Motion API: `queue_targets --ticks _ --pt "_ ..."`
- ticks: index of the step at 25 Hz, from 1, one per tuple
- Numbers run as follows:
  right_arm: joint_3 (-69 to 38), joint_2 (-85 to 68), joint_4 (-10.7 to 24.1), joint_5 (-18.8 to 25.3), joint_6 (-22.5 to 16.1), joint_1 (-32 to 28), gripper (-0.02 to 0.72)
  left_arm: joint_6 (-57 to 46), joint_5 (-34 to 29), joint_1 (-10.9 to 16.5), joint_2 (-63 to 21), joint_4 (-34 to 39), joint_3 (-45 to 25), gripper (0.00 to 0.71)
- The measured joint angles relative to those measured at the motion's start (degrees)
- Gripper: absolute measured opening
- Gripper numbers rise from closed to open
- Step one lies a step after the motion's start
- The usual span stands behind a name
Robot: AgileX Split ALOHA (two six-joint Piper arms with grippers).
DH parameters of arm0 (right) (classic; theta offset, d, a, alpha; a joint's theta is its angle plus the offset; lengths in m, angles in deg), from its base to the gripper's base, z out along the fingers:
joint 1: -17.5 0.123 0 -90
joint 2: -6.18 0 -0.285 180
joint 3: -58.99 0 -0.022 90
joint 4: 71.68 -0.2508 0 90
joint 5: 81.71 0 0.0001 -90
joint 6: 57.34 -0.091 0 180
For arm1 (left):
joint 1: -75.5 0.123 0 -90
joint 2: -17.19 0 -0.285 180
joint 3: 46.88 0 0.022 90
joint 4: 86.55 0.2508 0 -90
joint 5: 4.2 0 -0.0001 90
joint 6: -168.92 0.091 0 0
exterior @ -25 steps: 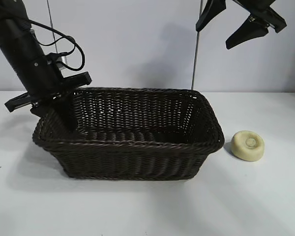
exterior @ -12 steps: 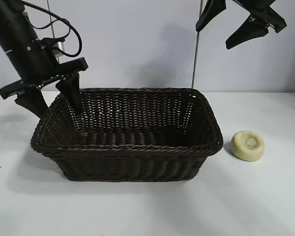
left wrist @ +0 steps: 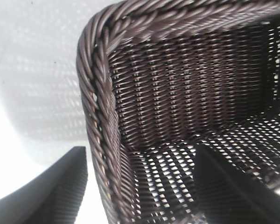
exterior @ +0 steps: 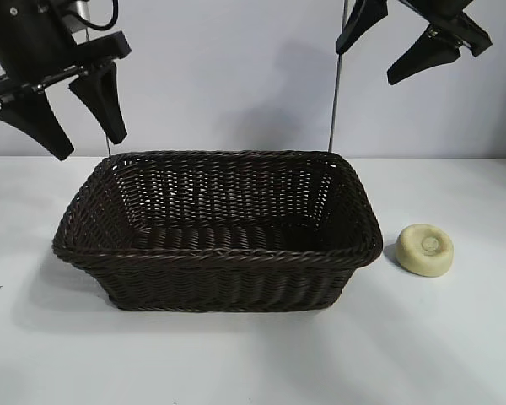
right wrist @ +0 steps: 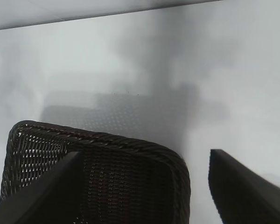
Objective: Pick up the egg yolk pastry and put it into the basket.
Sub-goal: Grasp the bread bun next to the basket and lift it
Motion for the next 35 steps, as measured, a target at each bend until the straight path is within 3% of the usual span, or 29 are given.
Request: queue_targets --ticks 5,13,20,35 --pt "0.0 0.0 0.0 1.0 -0.1 0.0 0.537 -0.9 1.9 0.0 -4.8 -2.5 -4.3 0.478" --pt "0.0 0.0 0.0 1.0 -0.3 0.0 0.537 0.1 12.7 0.0 -10.2 -13.3 -17.8 0.478" --pt "0.0 0.0 0.1 1.7 -0.3 0.0 0.537 2.3 17.1 0.0 -10.1 -20.8 -18.6 0.478" --pt "0.0 0.0 0.1 2.2 -0.3 0.0 0.537 2.3 19.8 0.0 -10.0 -21.8 -18.6 0.478"
